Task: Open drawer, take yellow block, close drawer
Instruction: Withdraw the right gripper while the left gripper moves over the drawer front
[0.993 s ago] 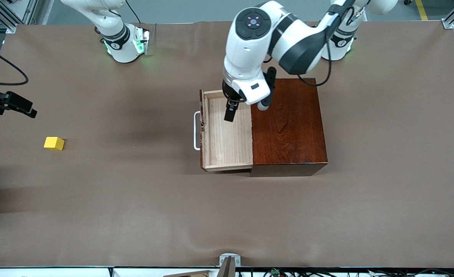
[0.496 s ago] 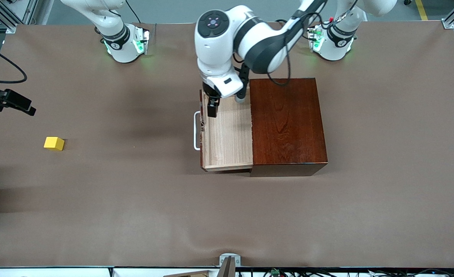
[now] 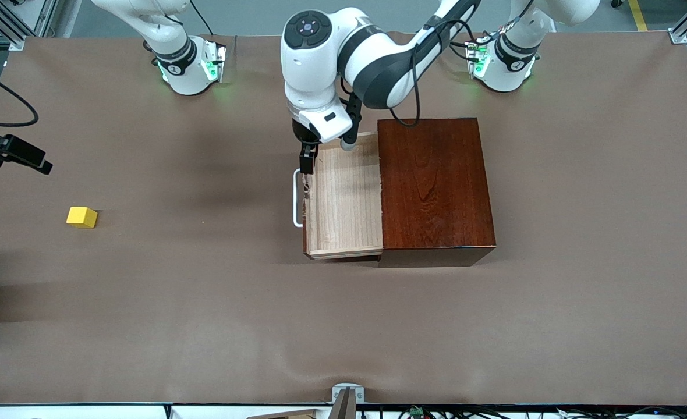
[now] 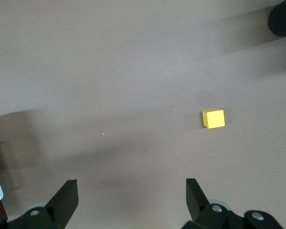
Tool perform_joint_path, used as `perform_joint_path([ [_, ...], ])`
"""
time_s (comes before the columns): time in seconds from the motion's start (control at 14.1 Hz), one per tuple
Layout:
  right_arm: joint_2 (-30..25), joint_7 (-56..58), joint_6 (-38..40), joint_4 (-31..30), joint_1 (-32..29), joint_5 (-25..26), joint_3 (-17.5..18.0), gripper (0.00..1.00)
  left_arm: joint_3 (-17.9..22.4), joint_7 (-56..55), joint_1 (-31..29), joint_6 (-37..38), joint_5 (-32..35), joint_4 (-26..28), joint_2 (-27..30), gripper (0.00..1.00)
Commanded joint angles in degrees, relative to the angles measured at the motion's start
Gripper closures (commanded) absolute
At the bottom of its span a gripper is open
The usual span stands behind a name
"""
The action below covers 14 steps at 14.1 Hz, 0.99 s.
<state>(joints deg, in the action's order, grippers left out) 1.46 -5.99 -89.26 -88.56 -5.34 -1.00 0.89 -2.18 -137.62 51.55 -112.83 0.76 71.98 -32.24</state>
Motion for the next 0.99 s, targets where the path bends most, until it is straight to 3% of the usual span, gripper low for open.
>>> perform_joint_path([
  [0.0, -0.76, -0.6, 1.55, 0.94, -0.19, -0.06, 0.17, 0.0, 0.95, -3.7, 0.56, -2.13, 0.91, -1.05, -0.46, 0.0],
  [0.57, -0.58, -0.78, 1.55, 1.02, 0.07, -0.06, 0.34, 0.0, 0.52, -17.59, 1.44, -6.69, 0.73, -3.16, -1.42, 0.0],
  [0.92, -0.58, -0.95, 1.55, 1.2, 0.16, -0.06, 0.43, 0.0, 0.51, -16.72, 1.53, -15.13, 0.73, -5.26, -8.19, 0.0],
])
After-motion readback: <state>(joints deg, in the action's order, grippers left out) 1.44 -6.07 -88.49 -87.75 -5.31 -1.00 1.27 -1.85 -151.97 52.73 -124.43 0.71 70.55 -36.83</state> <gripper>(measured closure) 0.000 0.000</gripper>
